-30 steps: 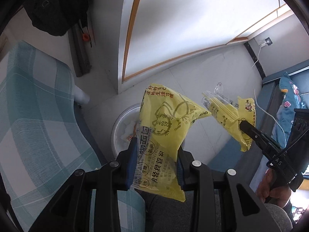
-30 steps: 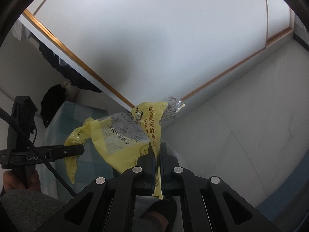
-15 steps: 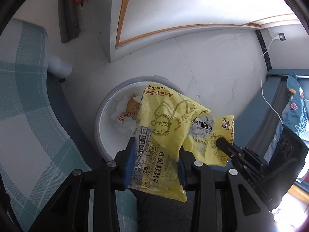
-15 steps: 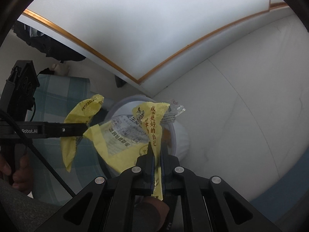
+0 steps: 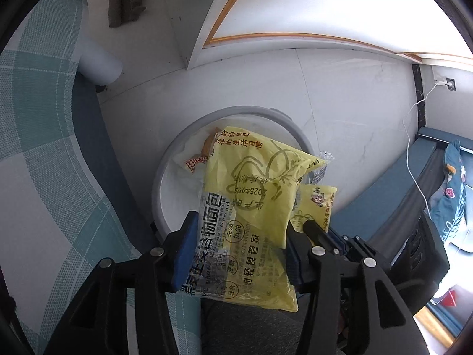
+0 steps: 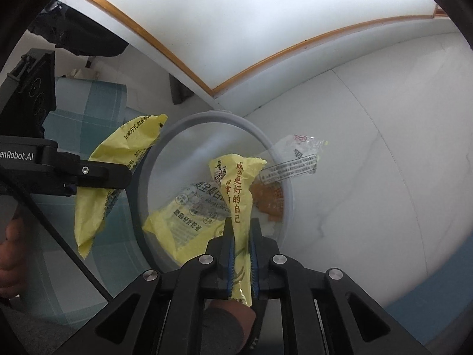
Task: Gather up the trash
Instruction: 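Open both grippers to drop the yellow bags into the bin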
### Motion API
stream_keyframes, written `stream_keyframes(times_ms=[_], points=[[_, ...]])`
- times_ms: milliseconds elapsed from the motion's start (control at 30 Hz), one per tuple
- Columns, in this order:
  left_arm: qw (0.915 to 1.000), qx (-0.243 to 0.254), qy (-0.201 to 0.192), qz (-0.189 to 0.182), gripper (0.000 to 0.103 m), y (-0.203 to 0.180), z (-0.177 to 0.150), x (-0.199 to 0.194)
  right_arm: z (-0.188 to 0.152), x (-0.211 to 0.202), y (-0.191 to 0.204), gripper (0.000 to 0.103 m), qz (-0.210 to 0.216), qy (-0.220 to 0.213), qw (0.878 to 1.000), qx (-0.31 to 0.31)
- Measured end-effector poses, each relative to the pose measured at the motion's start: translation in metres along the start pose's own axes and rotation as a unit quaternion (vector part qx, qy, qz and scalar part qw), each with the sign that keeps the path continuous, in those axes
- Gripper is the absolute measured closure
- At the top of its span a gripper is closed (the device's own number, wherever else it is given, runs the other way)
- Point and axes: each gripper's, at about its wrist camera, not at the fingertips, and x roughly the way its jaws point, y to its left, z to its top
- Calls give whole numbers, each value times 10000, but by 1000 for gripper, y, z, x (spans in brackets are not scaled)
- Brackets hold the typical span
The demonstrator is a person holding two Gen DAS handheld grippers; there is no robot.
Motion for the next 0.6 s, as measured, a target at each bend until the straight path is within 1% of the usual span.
stream_keyframes(times_ms=[100, 167, 233, 300, 333, 400, 433, 467, 533, 567, 600], points=[[9999, 24, 97, -48, 49, 2, 6, 7, -3, 3, 5, 90, -16, 57, 9999, -101], [9999, 34, 118, 42, 46, 1, 8, 10, -4, 6, 10, 89, 25, 66, 9998, -192], [9998, 80, 159, 86, 45, 1, 11, 13, -5, 8, 14, 88, 42, 66, 9996, -261], [9998, 62, 192, 66, 38, 3, 11, 16, -5, 10, 16, 85, 63, 103, 9995, -281], [9998, 44, 203, 46, 32, 4, 12, 16, -5, 11, 17, 84, 92, 110, 9995, -276], [9998, 9, 164, 63, 31, 2, 14, 16, -6, 12, 18, 78, 136, 114, 9994, -284], [9999, -6, 140, 64, 31, 2, 15, 16, -7, 13, 19, 76, 156, 155, 9993, -302], [9999, -26, 147, 69, 30, 3, 16, 17, -8, 16, 20, 71, 203, 251, 9989, -335], [9998, -45, 176, 90, 28, 3, 16, 17, -11, 21, 23, 70, 235, 369, 9982, -404], [9998, -33, 183, 105, 27, 3, 17, 18, -13, 23, 23, 66, 256, 406, 9980, -417], [9998, -17, 174, 126, 27, 3, 16, 18, -14, 25, 24, 60, 282, 444, 9978, -408]])
